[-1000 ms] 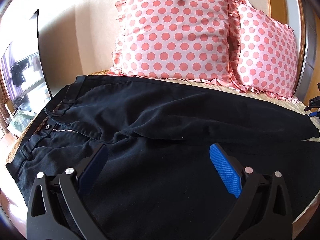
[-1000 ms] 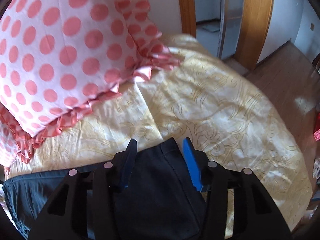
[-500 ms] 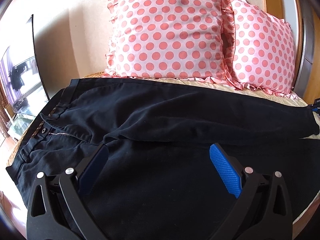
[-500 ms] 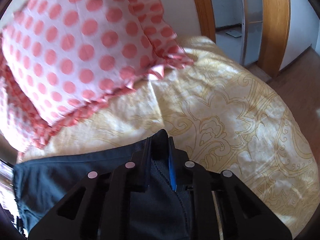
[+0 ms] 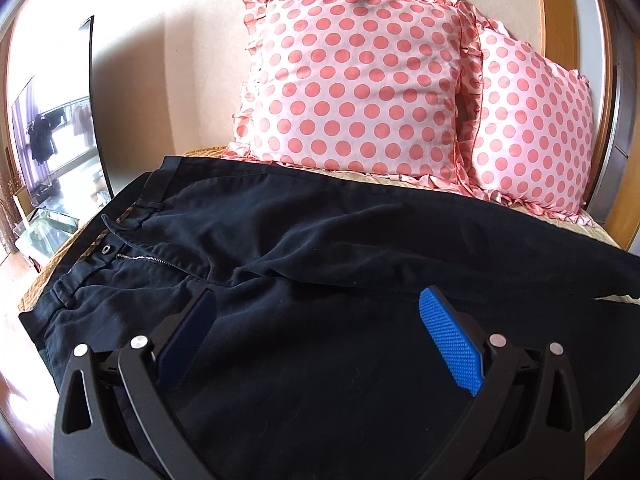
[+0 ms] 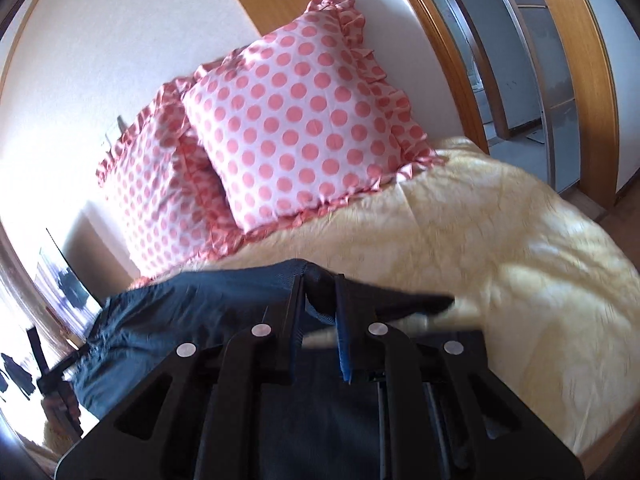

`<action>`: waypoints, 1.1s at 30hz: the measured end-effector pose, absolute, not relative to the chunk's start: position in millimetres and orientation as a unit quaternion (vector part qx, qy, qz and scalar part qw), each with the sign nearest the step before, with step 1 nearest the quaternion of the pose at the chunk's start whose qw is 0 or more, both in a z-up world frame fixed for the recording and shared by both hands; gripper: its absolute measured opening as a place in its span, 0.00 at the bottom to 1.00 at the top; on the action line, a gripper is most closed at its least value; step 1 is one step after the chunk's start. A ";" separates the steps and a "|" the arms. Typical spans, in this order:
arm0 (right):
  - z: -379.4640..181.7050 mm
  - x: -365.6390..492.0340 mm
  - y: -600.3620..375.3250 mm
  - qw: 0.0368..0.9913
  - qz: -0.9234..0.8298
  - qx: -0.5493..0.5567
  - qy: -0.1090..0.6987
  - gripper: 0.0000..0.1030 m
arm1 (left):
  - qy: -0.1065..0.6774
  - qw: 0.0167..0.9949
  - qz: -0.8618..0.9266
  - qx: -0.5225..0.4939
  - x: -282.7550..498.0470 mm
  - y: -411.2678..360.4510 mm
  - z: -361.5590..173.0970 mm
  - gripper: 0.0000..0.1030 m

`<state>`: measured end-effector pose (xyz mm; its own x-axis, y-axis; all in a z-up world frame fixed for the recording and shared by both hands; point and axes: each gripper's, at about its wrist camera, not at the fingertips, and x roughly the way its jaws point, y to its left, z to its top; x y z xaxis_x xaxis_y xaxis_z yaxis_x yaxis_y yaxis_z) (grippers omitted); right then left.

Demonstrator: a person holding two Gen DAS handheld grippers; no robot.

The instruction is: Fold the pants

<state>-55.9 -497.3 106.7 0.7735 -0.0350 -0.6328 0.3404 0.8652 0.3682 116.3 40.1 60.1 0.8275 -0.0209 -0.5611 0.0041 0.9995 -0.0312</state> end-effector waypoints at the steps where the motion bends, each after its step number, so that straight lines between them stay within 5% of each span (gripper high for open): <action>1: 103.4 -61.6 -488.3 0.910 -0.109 0.226 0.329 0.15 | 0.293 0.956 -0.008 -0.014 114.1 39.9 60.3 0.98; 13: 65.3 -70.0 -415.3 0.849 -0.191 0.021 0.492 0.17 | 0.288 0.958 -0.009 0.001 90.5 42.7 58.5 0.98; 15: 72.9 -75.6 -414.9 0.844 -0.207 0.030 0.495 0.36 | 0.288 0.957 -0.008 0.004 88.4 44.0 57.6 0.98; 16: 78.5 -79.4 -412.7 0.844 -0.212 0.036 0.492 0.61 | 0.288 0.958 -0.006 0.007 87.4 44.8 57.2 0.98; 17: 86.1 -82.6 -410.4 0.847 -0.215 0.043 0.484 0.73 | 0.287 0.958 -0.005 0.008 86.7 45.8 57.0 0.98; 21: 107.9 -93.7 -409.2 0.861 -0.170 0.210 0.432 0.70 | 0.288 0.958 -0.010 0.002 88.4 47.1 55.6 0.98; 24: 82.0 -88.2 -417.3 0.816 -0.132 0.381 0.414 0.43 | 0.290 0.957 -0.017 0.000 91.6 42.6 53.6 0.98; 33: 36.5 -65.6 -433.1 0.739 -0.224 0.523 0.360 0.41 | 0.277 0.960 -0.005 0.026 88.1 43.0 52.9 0.98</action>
